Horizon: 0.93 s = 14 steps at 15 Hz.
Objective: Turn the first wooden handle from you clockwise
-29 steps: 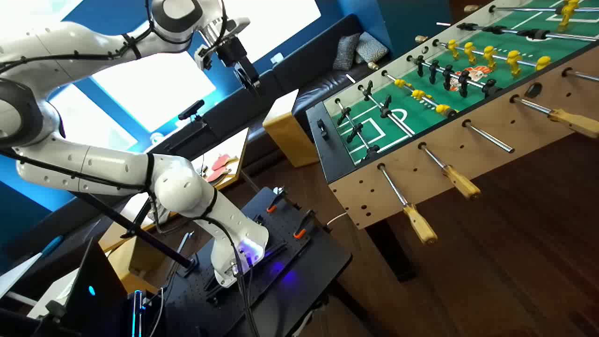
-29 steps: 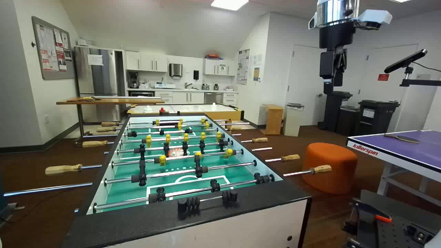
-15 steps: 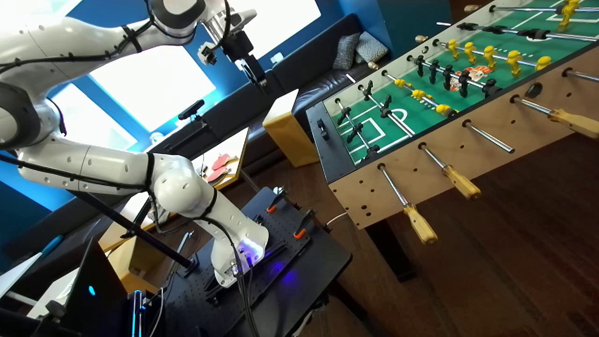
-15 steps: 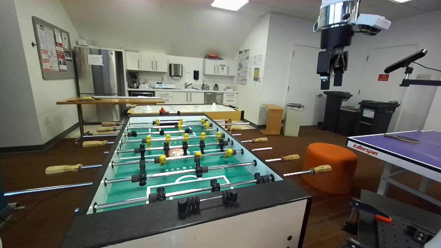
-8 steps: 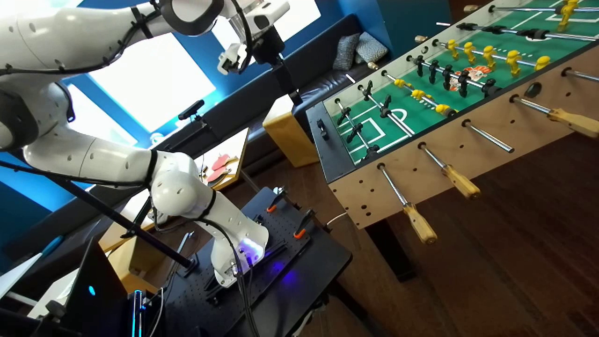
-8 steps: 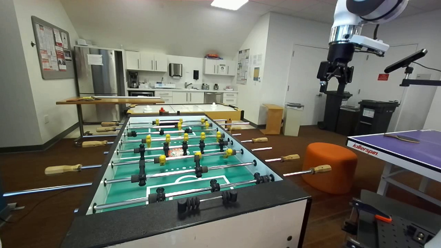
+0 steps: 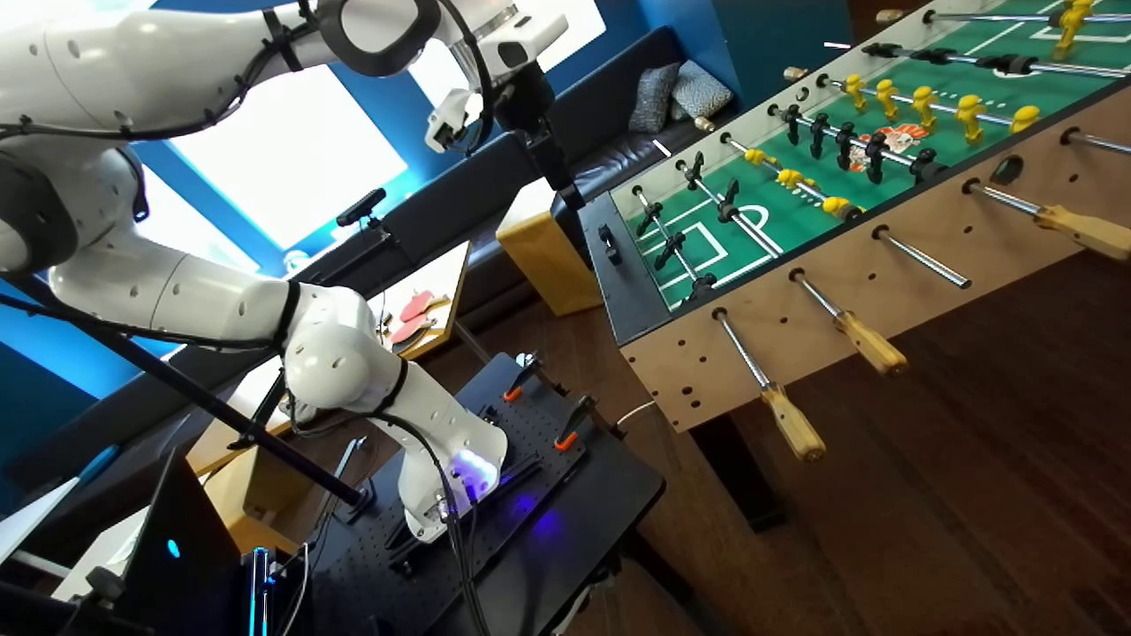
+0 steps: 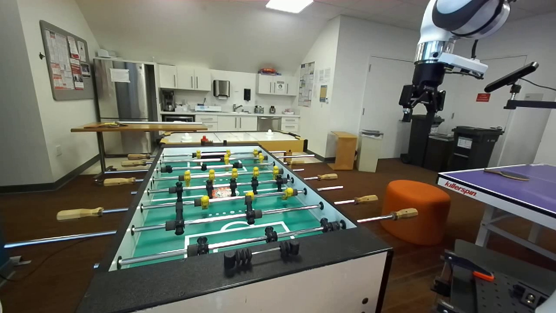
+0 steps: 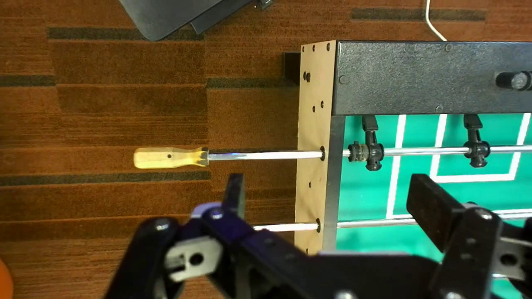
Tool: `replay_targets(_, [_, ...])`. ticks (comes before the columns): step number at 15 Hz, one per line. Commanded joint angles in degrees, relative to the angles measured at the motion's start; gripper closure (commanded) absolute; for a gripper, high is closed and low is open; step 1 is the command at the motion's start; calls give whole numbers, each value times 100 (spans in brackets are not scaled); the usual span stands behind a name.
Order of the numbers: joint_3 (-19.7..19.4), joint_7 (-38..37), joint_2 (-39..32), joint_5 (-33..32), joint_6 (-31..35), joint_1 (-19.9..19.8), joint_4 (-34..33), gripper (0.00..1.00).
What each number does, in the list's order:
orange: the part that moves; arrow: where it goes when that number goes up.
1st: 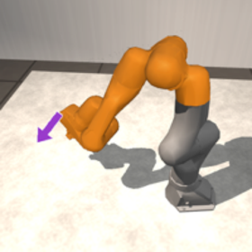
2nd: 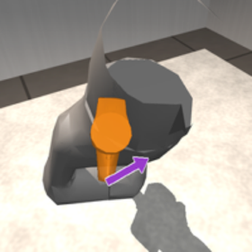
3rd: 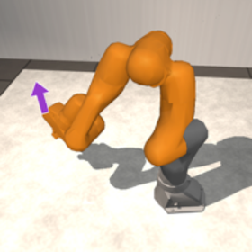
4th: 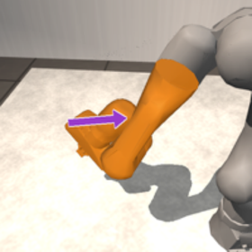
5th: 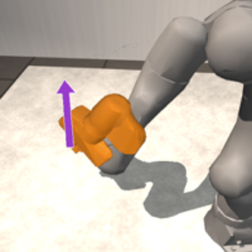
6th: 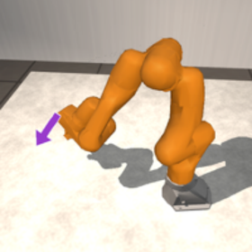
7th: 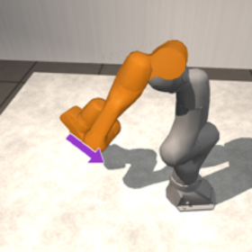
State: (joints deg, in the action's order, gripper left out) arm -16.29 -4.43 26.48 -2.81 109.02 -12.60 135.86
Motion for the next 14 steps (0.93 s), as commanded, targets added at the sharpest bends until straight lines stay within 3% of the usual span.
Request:
replay_targets(1, [-145, 236, -385, 394, -131, -113, -244, 0])
replay_targets(9, [-1437, 1449, -1898, 1889, -41, -606, -609, 0])
replay_targets(14, [-1708, 2313, -3098, 3190, 118, -1016, -865, 0])
